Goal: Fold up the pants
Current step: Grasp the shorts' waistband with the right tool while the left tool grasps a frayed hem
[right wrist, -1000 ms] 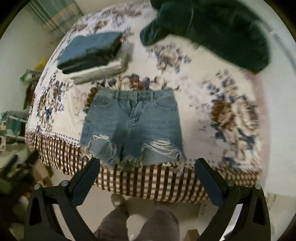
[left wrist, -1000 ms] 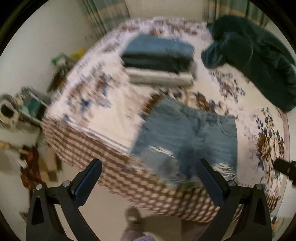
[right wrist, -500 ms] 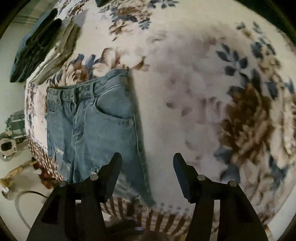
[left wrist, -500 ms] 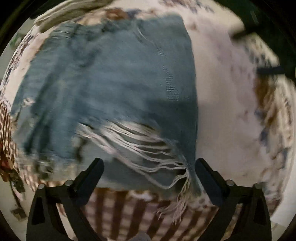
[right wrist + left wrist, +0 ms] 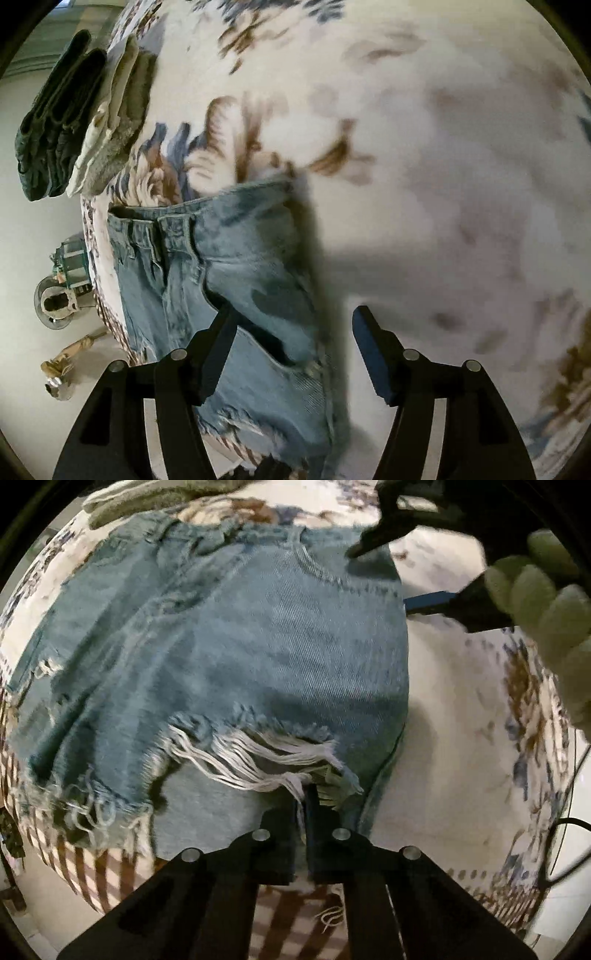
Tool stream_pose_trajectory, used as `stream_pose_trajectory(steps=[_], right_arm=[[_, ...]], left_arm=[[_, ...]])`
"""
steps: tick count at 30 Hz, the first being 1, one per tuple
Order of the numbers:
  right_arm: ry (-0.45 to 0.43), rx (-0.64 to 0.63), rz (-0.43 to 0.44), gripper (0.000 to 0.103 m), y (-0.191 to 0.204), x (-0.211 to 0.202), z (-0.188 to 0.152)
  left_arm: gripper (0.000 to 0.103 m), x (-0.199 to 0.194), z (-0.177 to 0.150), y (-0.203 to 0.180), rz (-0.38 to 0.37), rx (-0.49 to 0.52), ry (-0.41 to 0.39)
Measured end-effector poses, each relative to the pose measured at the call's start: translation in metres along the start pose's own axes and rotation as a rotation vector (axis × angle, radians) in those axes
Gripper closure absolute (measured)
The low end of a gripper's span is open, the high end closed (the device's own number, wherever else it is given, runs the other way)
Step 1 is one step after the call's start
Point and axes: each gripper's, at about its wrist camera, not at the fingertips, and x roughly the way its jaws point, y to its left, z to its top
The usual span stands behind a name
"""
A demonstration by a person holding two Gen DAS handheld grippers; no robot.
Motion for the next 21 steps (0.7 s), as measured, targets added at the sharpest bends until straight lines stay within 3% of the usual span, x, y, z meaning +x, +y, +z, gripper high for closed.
stream_pose_trajectory(steps=[1, 2, 3, 11, 15, 21], right_arm=[[-0.007, -0.012, -0.007, 0.058, 0.004, 0.002, 0.001], [-0.009, -0.019, -0.030, 0.084, 0.010, 0.004, 0.000], [-0.018, -0.016, -0.058, 0.092, 0.013, 0.004, -0.002], [-0.121, -0.037, -0.080, 0.094, 0.059, -0.039, -0.027], [-0.153, -0.069, -0.087, 0.094, 0.100, -0.059, -0.034], [-0.174, -0.144, -0.095, 0.094, 0.186, -0.074, -0.038]], left_arm=[[0.101, -0.010, 0.002, 0.006, -0.006, 0.000, -0.003], [0.101, -0.022, 0.005, 0.009, -0.012, 0.002, -0.015], [0.101, -0.033, 0.007, 0.012, -0.016, 0.005, -0.022], [0.101, -0.120, 0.022, 0.067, -0.067, -0.061, -0.122], [0.101, -0.107, 0.020, 0.102, -0.083, -0.113, -0.168], [0.101, -0.122, 0.039, 0.168, -0.121, -0.233, -0.220]])
